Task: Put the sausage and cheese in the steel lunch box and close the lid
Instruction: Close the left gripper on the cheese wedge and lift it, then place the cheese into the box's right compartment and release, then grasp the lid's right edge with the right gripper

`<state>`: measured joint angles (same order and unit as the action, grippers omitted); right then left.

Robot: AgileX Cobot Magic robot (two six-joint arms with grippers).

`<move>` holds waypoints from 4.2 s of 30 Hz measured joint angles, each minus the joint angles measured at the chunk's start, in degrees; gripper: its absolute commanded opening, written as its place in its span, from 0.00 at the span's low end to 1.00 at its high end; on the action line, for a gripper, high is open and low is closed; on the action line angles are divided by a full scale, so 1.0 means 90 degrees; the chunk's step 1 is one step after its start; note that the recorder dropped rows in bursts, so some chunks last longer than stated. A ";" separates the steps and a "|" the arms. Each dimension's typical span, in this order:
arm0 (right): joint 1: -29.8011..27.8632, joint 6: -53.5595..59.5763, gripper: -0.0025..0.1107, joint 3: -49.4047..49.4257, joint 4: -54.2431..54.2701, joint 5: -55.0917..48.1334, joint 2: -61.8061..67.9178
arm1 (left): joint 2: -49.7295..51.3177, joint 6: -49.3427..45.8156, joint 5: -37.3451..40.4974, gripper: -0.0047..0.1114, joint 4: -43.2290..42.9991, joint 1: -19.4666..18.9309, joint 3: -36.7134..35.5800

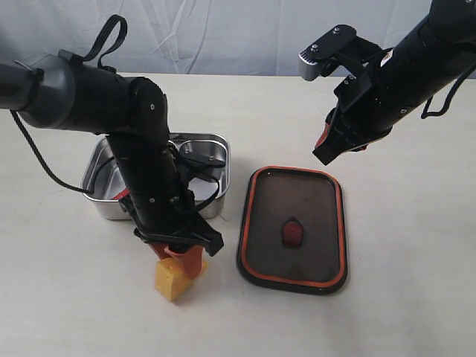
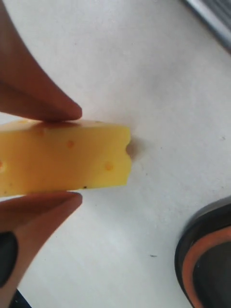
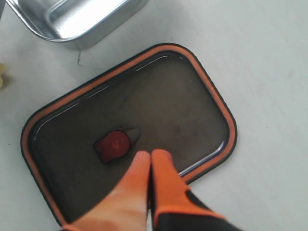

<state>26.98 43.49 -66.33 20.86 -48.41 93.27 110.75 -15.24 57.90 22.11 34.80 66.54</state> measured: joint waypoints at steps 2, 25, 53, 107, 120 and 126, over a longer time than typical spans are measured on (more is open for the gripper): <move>0.0000 0.0000 0.02 0.0000 0.0000 0.0000 0.0000 | 0.0000 0.0000 0.0000 0.04 0.0000 0.0000 0.0000; 0.0000 -0.0016 0.02 0.0000 -0.0080 0.0000 0.0000 | -0.0593 0.0000 0.0077 0.04 -0.0382 0.0000 0.0521; 0.0000 -0.0095 0.02 0.0000 -0.0094 -0.0193 0.0000 | -0.0127 0.0588 -0.1834 0.12 -0.2457 0.0000 0.1415; -0.1012 -0.1684 0.41 -0.1317 -0.0207 -0.0110 0.2594 | -0.1974 0.1409 -0.0256 0.04 -0.2899 0.0000 0.0445; -0.0824 -0.1669 0.38 -0.1341 -0.0621 0.0051 0.3125 | -0.2017 0.1423 -0.0102 0.04 -0.2985 0.0000 0.0435; -0.0824 -0.1669 0.20 -0.1341 -0.0644 0.0209 0.3259 | -0.2040 0.1423 -0.0017 0.04 -0.2989 0.0000 0.0420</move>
<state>19.57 28.47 -78.40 15.07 -46.53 122.60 92.39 -2.43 57.74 -4.79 34.80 70.32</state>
